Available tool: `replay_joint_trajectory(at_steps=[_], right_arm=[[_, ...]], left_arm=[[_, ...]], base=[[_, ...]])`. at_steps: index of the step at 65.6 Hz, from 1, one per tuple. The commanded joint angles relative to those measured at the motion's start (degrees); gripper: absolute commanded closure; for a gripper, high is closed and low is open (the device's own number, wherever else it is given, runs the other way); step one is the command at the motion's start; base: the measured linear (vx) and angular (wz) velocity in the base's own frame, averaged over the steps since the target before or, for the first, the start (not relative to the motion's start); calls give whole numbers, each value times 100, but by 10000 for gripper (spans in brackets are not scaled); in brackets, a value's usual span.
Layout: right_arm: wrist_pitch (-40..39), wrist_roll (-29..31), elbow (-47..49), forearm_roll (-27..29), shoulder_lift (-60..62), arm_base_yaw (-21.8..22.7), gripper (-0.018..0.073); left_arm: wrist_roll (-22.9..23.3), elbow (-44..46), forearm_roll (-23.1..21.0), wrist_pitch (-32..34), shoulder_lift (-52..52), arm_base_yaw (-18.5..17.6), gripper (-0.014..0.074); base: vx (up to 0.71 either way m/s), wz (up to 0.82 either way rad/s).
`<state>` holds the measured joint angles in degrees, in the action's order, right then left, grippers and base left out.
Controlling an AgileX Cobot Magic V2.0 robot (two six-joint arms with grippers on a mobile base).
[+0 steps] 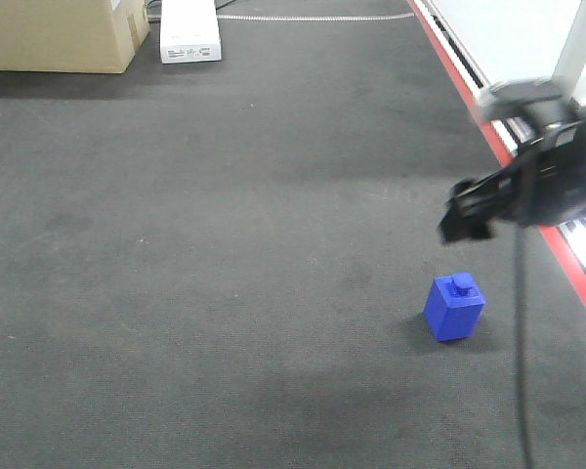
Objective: Pour parts from conveyor to right shelf
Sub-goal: 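Lower the right gripper over the blue part and close on it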
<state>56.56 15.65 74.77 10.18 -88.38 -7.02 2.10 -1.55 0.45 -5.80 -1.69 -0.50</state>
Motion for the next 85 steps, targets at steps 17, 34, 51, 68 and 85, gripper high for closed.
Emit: replay_joint_trajectory(at_steps=[17,34,51,68,85], right_arm=[[478,-698,271,-472,-589,-141,-50],[452,-639,271,-467,-921,-141,-31],[269,-542,271,-472,-1263,-141,-32],[5,-506,273,-472,-1592,-141,-32],[34,-464,418,-472,-1815,-141,15]], left_arm=[[49,112,-45,453,-91,-31,603],[49,112,-45,453,-91,-31,603],[49,112,-45,453,-91,-31,603],[49,112,-45,453,-91,-31,603],[49,112,-45,453,-91,-31,603]], base=[[0,0],[0,0],[0,0],[0,0],[0,0]])
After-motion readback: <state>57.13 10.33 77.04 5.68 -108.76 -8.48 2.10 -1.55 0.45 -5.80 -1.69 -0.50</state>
